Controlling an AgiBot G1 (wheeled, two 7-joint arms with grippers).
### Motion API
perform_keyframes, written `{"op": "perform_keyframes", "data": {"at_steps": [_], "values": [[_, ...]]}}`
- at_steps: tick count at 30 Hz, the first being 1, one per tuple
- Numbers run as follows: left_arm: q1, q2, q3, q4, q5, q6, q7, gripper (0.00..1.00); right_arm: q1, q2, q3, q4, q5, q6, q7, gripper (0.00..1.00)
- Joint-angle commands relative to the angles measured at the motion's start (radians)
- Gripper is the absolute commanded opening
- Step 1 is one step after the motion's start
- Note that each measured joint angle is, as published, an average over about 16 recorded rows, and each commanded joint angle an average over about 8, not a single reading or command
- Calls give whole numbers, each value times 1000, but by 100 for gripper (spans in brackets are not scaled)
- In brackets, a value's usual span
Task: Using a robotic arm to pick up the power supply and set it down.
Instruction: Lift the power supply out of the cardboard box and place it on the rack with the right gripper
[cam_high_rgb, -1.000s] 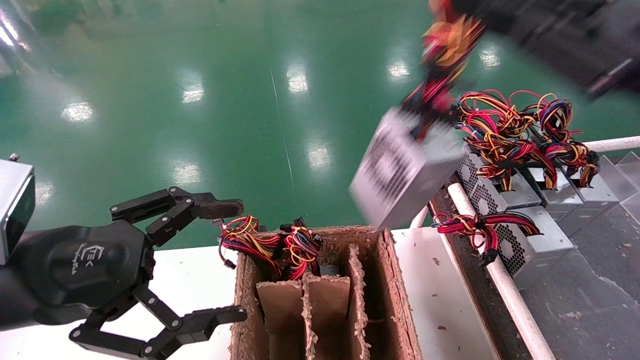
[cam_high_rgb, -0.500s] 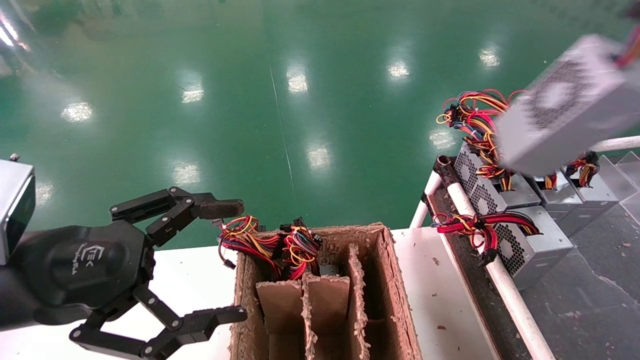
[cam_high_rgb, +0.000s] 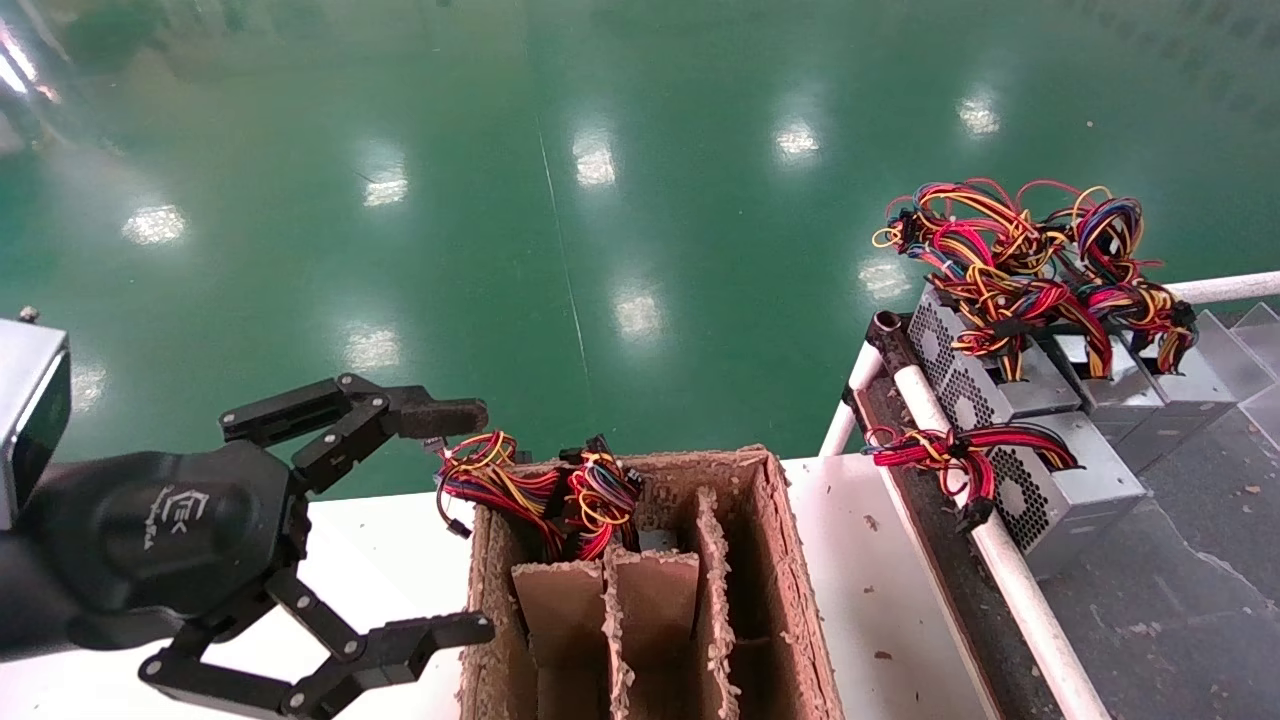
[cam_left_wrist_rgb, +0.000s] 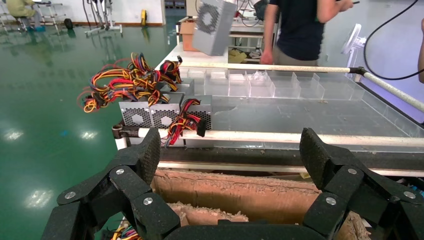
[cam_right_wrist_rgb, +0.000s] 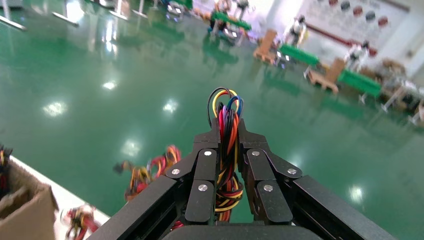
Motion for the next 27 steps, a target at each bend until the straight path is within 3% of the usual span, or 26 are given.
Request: {"op": "perform_keyframes", "data": {"at_steps": [1, 7, 17, 27], "values": [[0, 0, 0, 0, 0, 0, 0, 100, -6, 31, -1, -32, -7, -26, -3, 0], [0, 0, 0, 0, 0, 0, 0, 100, -118, 48, -80, -102, 37, -47, -51, 0], [0, 0, 0, 0, 0, 0, 0, 100, -323, -3, -187, -137, 209, -34, -135, 0], [0, 0, 0, 0, 0, 0, 0, 100, -348, -58, -201, -13, 234, 70, -130, 0]]}}
